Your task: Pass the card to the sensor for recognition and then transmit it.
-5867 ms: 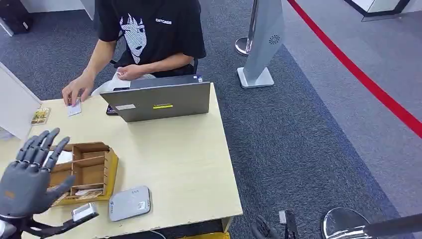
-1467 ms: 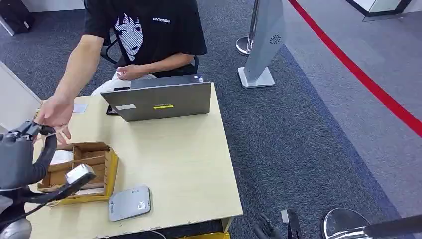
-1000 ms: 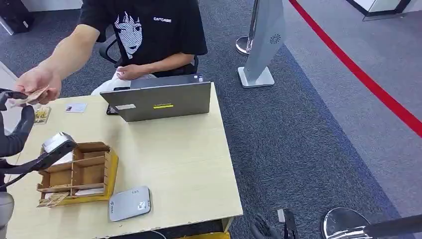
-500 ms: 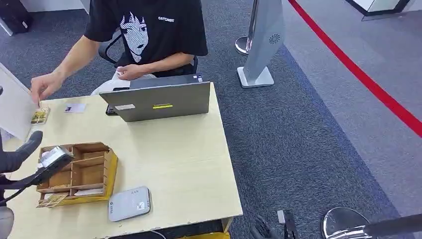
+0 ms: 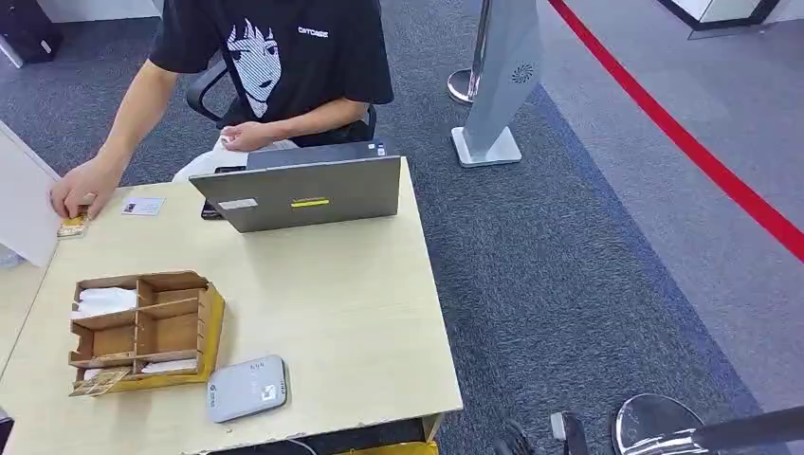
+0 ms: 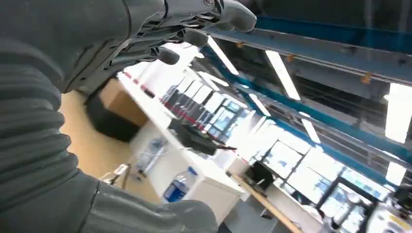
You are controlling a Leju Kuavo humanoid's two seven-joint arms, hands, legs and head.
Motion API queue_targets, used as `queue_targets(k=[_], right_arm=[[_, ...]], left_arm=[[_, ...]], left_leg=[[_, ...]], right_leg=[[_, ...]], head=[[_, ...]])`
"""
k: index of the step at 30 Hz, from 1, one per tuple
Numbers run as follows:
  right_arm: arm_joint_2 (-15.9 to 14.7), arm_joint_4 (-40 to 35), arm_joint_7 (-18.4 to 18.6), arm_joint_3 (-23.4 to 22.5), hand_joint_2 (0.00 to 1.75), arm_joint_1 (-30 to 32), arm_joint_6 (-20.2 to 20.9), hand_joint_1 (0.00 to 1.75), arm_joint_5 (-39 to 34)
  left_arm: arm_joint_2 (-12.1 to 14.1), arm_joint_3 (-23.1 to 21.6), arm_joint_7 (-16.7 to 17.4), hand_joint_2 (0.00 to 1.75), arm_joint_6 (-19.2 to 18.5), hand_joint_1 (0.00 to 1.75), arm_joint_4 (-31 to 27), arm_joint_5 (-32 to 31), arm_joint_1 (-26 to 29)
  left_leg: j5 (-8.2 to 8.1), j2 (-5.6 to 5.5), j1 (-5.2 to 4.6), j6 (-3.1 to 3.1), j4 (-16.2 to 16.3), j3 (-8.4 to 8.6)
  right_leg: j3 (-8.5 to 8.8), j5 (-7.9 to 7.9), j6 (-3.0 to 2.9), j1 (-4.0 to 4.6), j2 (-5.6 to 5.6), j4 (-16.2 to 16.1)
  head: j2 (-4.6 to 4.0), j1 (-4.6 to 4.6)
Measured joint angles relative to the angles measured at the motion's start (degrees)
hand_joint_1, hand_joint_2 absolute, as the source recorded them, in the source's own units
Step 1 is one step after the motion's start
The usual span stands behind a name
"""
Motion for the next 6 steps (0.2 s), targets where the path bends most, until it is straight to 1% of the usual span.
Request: queue_targets(k=[2, 3, 5, 6], right_arm=[[1.30, -1.41, 0.35, -2.74, 1.75, 0.67, 1.49, 0.00, 2.04], [2.11, -1.88, 0.55, -4.16, 1.75, 0.90, 2.80, 0.00, 3.19], [3.13, -2.73, 0.74, -7.13, 1.75, 0.96, 4.57, 0.00, 4.87], [3.69, -3.23, 0.81, -8.46, 1.75, 0.93, 5.01, 0.00, 5.47]], left_arm=[[-4.37, 5.98, -3.18, 1.75, -4.06, 0.00, -0.30, 3.04, 1.13], [-7.09, 10.06, -4.94, 1.75, -7.31, 0.00, -0.30, 5.47, 1.27], [-10.30, 15.90, -6.77, 1.75, -9.60, 0.00, -0.28, 7.58, 1.42], [-11.41, 17.90, -6.66, 1.75, -10.47, 0.00, -0.28, 8.72, 1.58]], left_leg=[[0.00, -0.01, 0.00, 0.01, 0.00, 0.00], [0.00, -0.01, 0.00, 0.01, 0.01, 0.00], [0.00, -0.02, 0.00, 0.01, 0.00, 0.01], [-0.01, 0.00, 0.00, 0.00, 0.00, 0.04]], right_leg=[[-0.01, 0.00, 0.00, 0.00, -0.01, 0.00], [-0.03, 0.00, 0.00, 0.03, -0.02, -0.01], [-0.01, 0.00, 0.00, 0.03, -0.03, -0.02], [-0.01, -0.01, 0.00, 0.01, -0.02, -0.02]], head=[[0.00, -0.02], [-0.02, -0.04], [0.00, 0.07], [-0.02, 0.00]])
